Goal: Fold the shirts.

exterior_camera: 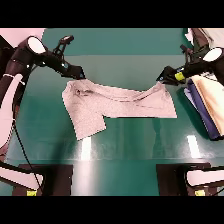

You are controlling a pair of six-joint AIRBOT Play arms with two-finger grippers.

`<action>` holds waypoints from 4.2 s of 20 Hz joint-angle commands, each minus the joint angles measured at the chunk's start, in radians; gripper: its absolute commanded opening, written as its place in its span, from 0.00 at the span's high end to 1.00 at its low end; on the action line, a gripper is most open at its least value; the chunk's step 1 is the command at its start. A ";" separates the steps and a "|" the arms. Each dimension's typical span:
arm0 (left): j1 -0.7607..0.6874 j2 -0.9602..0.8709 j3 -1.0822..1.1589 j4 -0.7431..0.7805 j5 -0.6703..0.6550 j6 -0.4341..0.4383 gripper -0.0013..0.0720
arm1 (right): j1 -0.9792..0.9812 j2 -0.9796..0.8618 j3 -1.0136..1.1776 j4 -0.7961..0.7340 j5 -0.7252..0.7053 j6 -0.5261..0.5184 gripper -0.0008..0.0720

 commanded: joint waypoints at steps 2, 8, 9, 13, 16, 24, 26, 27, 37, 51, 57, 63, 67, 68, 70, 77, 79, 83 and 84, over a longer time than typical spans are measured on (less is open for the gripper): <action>0.093 0.014 0.082 0.060 -0.196 -0.051 0.34 | -0.061 0.031 0.086 -0.001 0.107 -0.079 0.40; 0.283 0.231 -0.280 -0.039 -0.188 -0.028 0.32 | -0.125 0.294 -0.180 0.000 0.150 -0.133 0.40; 0.302 0.274 -0.384 -0.051 -0.154 -0.017 0.32 | -0.125 0.337 -0.237 0.000 0.132 -0.139 0.40; 0.342 0.396 -0.755 -0.070 0.069 -0.008 0.32 | -0.125 0.467 -0.412 0.001 0.024 -0.138 0.40; 0.342 0.394 -0.892 -0.236 0.204 0.069 0.32 | -0.125 0.525 -0.486 0.001 0.002 -0.138 0.40; 0.339 0.294 -0.942 -0.484 0.369 0.171 0.32 | -0.125 0.565 -0.515 0.002 0.011 -0.137 0.40; 0.339 0.294 -0.940 -0.509 0.395 0.173 0.32 | -0.125 0.565 -0.515 0.001 0.016 -0.137 0.40; 0.339 0.294 -0.940 -0.514 0.395 0.174 0.32 | -0.125 0.565 -0.515 0.001 0.018 -0.137 0.40; 0.287 0.294 -0.882 -0.475 0.290 0.209 0.95 | -0.230 0.565 -0.608 -0.056 0.057 -0.139 0.40; 0.287 0.336 -0.677 -0.395 0.053 0.205 0.95 | -0.403 0.195 -0.678 0.097 -0.049 -0.284 0.40; 0.287 0.336 -0.677 -0.395 0.050 0.205 0.95 | -0.348 0.166 -0.658 0.095 -0.068 -0.285 0.66; 0.290 0.367 -0.631 -0.386 -0.083 0.152 0.96 | -0.348 0.218 -0.657 0.108 0.050 -0.295 0.97; 0.290 0.451 -0.375 -0.373 -0.176 0.097 0.95 | -0.348 0.377 -0.516 0.108 0.147 -0.234 0.97; 0.290 0.467 -0.281 -0.372 -0.187 0.076 0.95 | -0.348 0.420 -0.451 0.116 0.143 -0.203 0.97; 0.290 0.487 -0.084 -0.372 -0.195 0.050 0.95 | -0.348 0.498 -0.322 0.180 0.102 -0.187 0.97; 0.290 0.522 0.468 -0.364 -0.172 -0.050 0.95 | -0.348 0.727 0.077 0.197 -0.053 -0.152 0.97; 0.290 0.601 0.465 -0.354 -0.109 -0.049 0.95 | -0.348 0.787 0.155 0.159 -0.055 -0.152 0.97; 0.289 0.763 0.465 -0.265 0.016 -0.045 0.95 | -0.348 0.866 0.312 -0.013 -0.032 -0.104 0.97; 0.290 0.797 0.466 -0.248 0.038 -0.045 0.95 | -0.348 0.874 0.348 -0.065 -0.014 -0.082 0.97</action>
